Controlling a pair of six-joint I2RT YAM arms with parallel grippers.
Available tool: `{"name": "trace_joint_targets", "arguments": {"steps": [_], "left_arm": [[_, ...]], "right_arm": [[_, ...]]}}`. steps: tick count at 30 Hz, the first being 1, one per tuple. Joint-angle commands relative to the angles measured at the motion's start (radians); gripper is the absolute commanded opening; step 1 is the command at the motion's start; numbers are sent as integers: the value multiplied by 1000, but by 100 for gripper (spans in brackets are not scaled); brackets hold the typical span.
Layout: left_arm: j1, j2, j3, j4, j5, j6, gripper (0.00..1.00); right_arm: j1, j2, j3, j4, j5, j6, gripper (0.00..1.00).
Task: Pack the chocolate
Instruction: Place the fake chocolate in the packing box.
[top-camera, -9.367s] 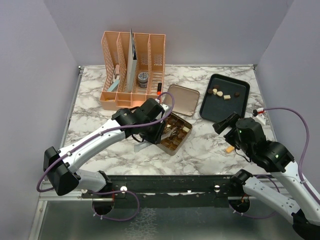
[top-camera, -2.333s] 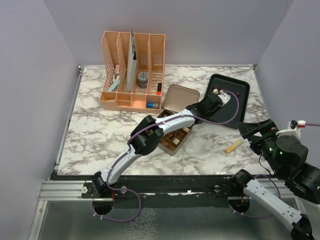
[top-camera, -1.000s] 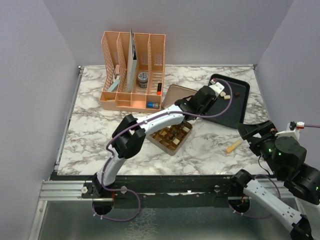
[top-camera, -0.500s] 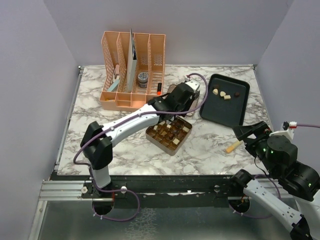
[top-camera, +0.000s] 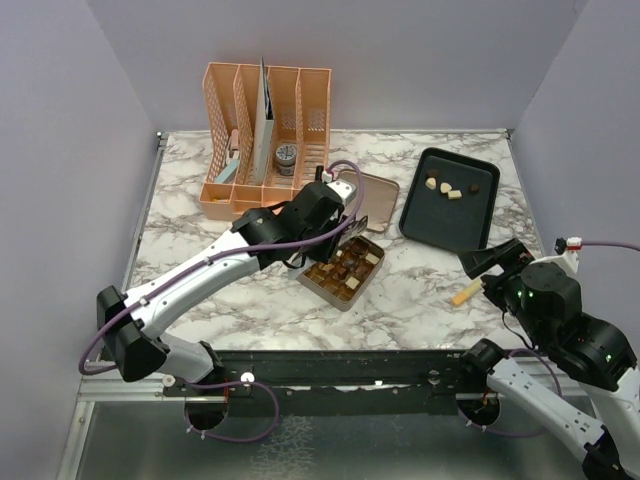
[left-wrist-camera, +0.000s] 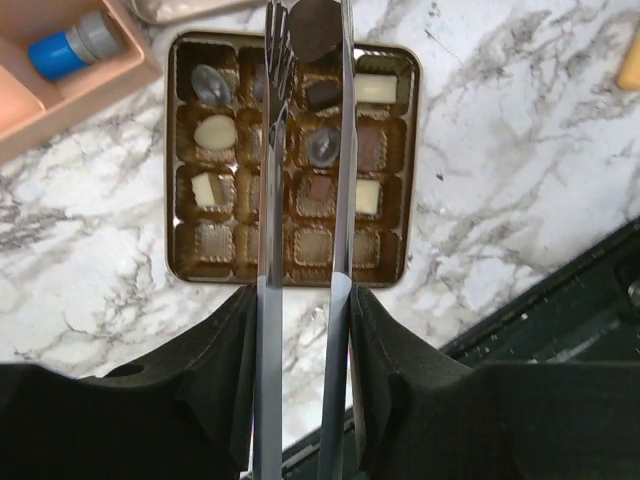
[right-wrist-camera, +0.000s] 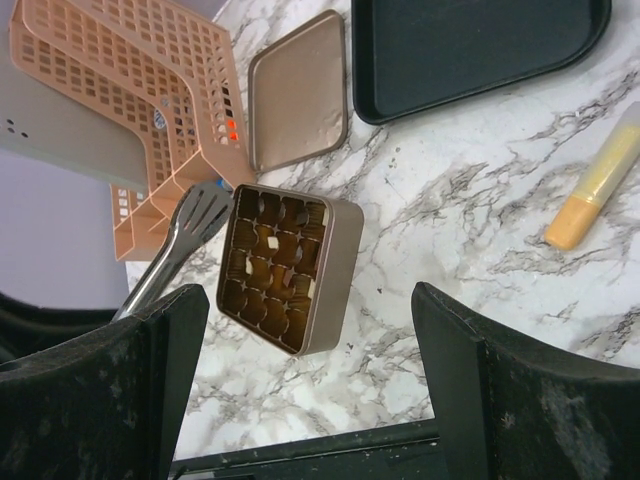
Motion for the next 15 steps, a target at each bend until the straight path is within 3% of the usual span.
{"name": "trace_joint_targets", "arguments": {"steps": [1,7,15], "left_arm": [[0,-100,-25,-133,113,-58,31],[0,-172,-80,-192,238,-98,31],[0,-201,-115,-259,259,-110,32]], "right_arm": [[-3,28,-19,-11,-21,-11,87],[-3,50,-21,6,-38,-17,87],[-3,59,-16,12,-44,-23,87]]}}
